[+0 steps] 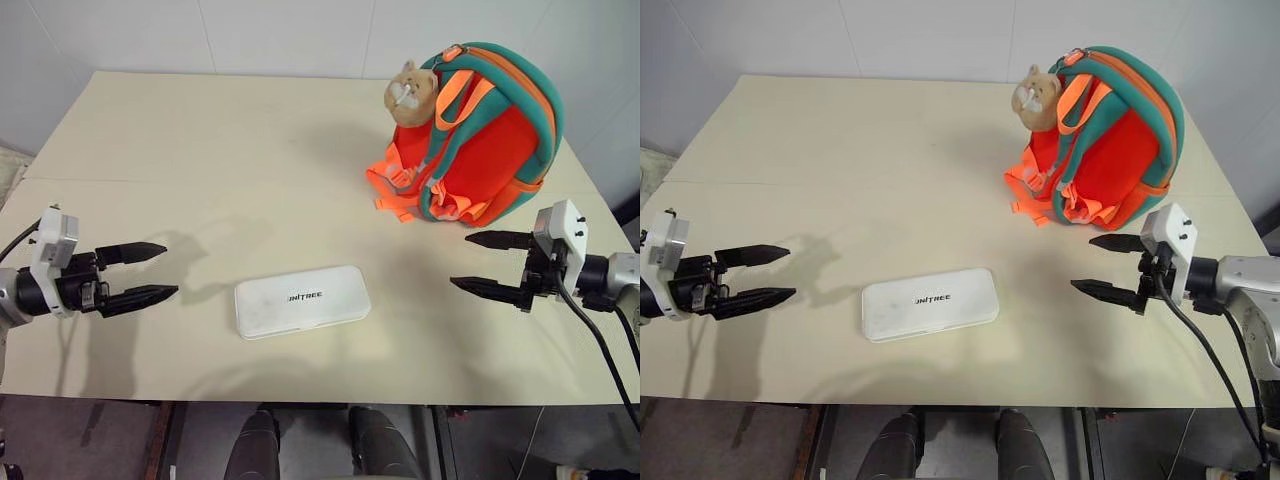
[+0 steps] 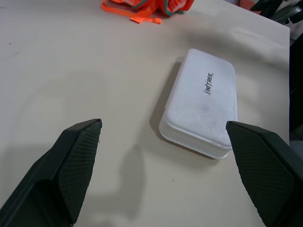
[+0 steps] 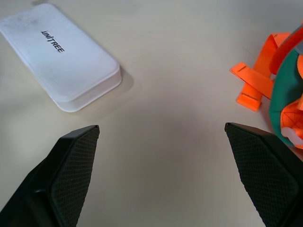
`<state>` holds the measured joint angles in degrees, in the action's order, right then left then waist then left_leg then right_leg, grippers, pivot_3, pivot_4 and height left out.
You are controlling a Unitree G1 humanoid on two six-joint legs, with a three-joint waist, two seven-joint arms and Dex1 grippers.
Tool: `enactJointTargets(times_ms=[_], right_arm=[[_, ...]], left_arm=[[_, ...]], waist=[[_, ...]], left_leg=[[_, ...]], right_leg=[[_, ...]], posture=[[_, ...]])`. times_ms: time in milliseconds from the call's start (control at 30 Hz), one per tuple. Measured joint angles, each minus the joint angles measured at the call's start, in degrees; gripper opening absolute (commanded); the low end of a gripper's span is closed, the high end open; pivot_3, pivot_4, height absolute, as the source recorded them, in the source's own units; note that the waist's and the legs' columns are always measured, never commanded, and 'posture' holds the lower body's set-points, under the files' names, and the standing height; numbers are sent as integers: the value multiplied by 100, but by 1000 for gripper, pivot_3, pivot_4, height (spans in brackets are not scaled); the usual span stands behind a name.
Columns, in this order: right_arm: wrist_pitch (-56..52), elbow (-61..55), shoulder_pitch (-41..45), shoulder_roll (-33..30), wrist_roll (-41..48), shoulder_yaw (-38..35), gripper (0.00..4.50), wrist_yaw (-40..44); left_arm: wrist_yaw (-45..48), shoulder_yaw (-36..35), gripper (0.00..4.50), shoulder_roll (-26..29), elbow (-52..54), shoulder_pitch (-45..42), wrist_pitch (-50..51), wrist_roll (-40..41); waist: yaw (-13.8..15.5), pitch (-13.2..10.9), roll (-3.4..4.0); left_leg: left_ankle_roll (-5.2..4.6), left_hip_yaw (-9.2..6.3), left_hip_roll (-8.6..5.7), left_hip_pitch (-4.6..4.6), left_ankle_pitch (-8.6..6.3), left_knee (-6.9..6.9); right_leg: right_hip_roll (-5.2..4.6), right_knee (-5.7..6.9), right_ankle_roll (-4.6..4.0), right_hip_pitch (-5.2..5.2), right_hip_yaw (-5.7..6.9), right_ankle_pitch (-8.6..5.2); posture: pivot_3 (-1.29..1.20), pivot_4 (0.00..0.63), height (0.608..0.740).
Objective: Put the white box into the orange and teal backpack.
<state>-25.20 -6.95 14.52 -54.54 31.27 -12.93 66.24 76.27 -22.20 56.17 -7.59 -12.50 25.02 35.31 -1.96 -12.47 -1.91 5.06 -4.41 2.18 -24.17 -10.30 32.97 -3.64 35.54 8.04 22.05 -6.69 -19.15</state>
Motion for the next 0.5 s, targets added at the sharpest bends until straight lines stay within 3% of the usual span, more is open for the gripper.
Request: enactJointTargets(times_ms=[367, 400, 500], right_arm=[[-435, -824, 133, 592, 265, 144, 4483, -819], [-437, -876, 135, 637, 245, 170, 4093, -891], [-433, -963, 142, 800, 218, 194, 3208, -1077]], left_arm=[[-413, 188, 4500, -190, 29, -338, -31, -117], [-444, 207, 4500, -201, 20, -397, -66, -148], [-354, 240, 3916, -201, 60, -452, -176, -157]], waist=[[-7, 0, -1], [-1, 0, -1], [4, 0, 0]], left_leg=[[1, 5, 2, -3, 1, 7], [2, 4, 2, -4, 1, 7], [2, 10, 3, -4, 1, 7]], right_leg=[[6, 35, 37, 21, -7, 15], [7, 39, 38, 26, -7, 15], [7, 40, 38, 27, -13, 15]], posture=[[0, 150, 740], [0, 150, 740], [0, 150, 740]])
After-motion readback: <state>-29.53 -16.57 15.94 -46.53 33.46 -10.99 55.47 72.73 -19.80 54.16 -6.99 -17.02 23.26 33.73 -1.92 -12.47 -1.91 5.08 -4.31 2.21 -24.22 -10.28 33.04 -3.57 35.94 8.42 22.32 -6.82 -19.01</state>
